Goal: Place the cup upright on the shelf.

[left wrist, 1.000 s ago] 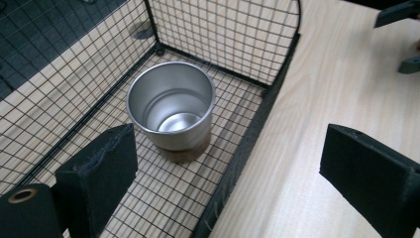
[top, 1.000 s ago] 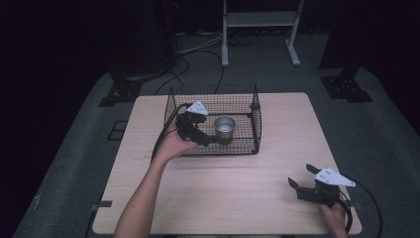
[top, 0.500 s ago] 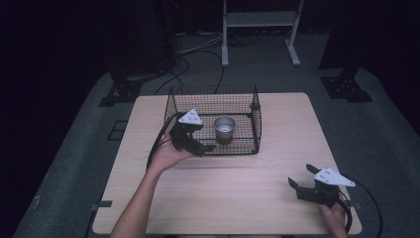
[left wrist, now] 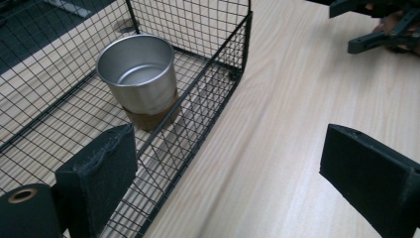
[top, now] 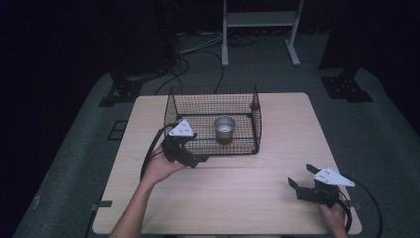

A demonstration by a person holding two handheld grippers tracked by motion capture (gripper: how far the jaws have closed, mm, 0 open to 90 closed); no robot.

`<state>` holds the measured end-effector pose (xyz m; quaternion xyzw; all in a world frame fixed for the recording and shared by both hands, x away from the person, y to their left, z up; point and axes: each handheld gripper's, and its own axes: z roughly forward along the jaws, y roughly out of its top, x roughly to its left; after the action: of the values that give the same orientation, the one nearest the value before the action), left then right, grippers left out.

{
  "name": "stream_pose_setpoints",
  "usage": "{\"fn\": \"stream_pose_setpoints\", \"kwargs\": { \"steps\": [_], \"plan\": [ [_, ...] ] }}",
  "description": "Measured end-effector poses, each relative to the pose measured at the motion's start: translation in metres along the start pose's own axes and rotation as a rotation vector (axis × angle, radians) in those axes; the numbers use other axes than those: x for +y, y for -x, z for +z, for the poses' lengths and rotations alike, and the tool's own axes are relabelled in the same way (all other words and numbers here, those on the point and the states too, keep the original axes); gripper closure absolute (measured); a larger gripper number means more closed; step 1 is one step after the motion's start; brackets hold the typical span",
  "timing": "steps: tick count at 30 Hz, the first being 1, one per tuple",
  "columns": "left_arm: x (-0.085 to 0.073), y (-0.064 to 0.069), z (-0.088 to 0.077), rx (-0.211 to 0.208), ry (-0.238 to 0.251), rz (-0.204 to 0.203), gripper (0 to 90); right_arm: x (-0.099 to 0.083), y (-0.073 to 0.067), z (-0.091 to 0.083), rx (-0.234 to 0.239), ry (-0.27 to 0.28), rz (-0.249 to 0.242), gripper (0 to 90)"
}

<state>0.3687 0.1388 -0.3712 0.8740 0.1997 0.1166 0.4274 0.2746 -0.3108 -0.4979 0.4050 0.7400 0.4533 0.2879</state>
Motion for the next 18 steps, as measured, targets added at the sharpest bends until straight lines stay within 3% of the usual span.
{"fn": "stream_pose_setpoints", "kwargs": {
  "steps": [18],
  "plan": [
    [-0.022, 0.015, -0.012, 0.009, 0.028, -0.007, 6.8, 0.0, -0.001, 0.0, -0.003, -0.007, 0.002, 13.5]
  ]
}}
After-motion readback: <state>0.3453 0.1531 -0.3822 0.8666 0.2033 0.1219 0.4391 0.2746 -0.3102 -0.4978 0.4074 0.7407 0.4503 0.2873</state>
